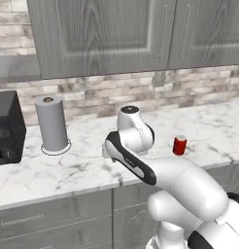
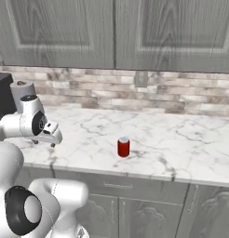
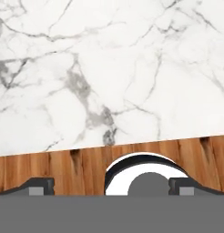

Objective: Four empty soda cans are scattered around the kitchen. Gather all the cans and cluster them next to the stove for recycling.

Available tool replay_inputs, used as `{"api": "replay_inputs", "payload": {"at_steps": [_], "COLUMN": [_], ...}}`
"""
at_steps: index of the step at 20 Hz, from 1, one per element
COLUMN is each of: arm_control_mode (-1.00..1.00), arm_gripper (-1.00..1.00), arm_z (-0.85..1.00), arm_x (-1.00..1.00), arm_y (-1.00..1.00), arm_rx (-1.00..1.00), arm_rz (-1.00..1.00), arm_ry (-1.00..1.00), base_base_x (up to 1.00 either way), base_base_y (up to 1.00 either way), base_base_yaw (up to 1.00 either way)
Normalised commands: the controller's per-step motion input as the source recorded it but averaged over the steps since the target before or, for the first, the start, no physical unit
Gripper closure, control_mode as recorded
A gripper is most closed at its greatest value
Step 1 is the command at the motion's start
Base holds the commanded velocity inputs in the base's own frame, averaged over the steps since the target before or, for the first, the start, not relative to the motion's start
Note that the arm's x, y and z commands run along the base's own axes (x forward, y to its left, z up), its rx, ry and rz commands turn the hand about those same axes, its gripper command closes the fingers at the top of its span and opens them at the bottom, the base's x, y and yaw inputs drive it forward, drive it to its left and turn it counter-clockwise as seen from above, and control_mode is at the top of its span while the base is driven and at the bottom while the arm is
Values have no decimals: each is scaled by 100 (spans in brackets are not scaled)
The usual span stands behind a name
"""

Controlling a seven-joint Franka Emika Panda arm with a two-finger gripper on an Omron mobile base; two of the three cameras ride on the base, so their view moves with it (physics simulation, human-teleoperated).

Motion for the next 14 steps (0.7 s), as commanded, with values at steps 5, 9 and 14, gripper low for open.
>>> {"api": "replay_inputs", "payload": {"at_steps": [5,9,14], "arm_control_mode": [100,100,100], "arm_gripper": [-100,-100,-100], "arm_z": [0,0,0], "arm_x": [0,0,0], "arm_y": [0,0,0], "arm_rx": [0,0,0], "arm_rz": [0,0,0], "arm_ry": [0,0,0], "base_base_x": [-18,-16,-12], "base_base_y": [-66,-65,-51], "base_base_yaw": [0,2,2]}}
